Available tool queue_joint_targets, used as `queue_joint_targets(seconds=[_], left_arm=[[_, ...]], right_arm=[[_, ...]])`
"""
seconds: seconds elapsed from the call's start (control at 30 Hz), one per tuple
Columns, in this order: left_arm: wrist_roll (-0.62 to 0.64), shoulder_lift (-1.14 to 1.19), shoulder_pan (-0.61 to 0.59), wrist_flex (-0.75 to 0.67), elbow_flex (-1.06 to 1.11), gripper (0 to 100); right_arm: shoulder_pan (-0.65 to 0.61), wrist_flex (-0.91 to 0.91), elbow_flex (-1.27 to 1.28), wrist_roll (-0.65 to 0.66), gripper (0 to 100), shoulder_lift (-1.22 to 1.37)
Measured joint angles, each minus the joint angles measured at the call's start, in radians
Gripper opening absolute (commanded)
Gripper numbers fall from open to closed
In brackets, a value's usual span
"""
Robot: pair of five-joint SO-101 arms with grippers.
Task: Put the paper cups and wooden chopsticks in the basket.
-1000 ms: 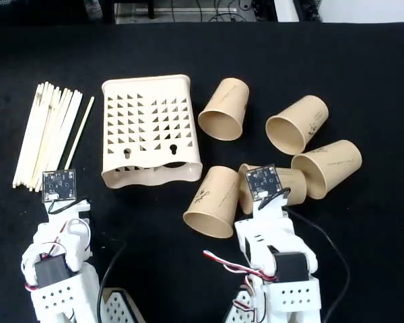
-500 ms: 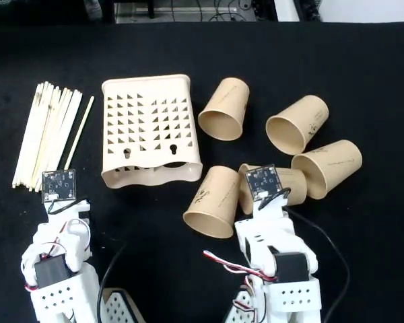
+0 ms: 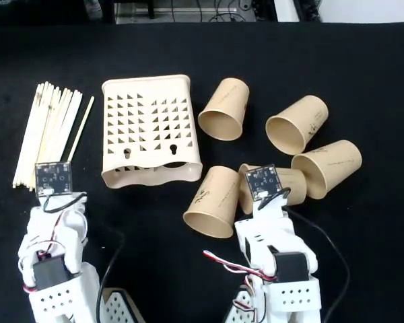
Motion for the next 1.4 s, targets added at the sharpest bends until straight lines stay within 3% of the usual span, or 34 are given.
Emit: queue_joint_targets(seconds=[0.1, 0.23, 0.37, 0.57, 0.7, 0.8, 1.0, 1.13, 1.2, 1.3, 1.4], left_arm=[[-0.002, 0.000, 0.075, -0.028, -0.003, 24], [0.040, 0.000, 0.144, -0.023, -0.100, 23], [0.103, 0.044, 0.180, 0.104, -0.348, 23], [0.112, 0.362, 0.325, 0.221, -0.609, 26], [-0.063, 0.654, 0.381, 0.249, -0.608, 26], [-0.095, 0.764, 0.350, 0.143, -0.543, 26], [-0.086, 0.790, 0.298, -0.302, -0.290, 26], [0.083, 0.790, 0.282, -0.597, -0.157, 25], [0.150, 0.790, 0.285, -0.721, -0.107, 19], [0.173, 0.790, 0.319, -0.810, -0.081, 4], [0.178, 0.790, 0.350, -0.833, -0.083, 4]], right_arm=[[0.000, 0.000, 0.000, 0.000, 1.3, 0.000], [0.000, 0.000, 0.000, 0.000, 1.3, 0.000], [0.000, 0.000, 0.000, 0.000, 1.3, 0.000], [0.000, 0.000, 0.000, 0.000, 1.3, 0.000], [0.000, 0.000, 0.000, 0.000, 1.3, 0.000], [0.000, 0.000, 0.000, 0.000, 1.3, 0.000], [0.000, 0.000, 0.000, 0.000, 1.3, 0.000], [0.000, 0.000, 0.000, 0.000, 1.3, 0.000], [0.000, 0.000, 0.000, 0.000, 1.3, 0.000], [0.000, 0.000, 0.000, 0.000, 1.3, 0.000], [0.000, 0.000, 0.000, 0.000, 1.3, 0.000]])
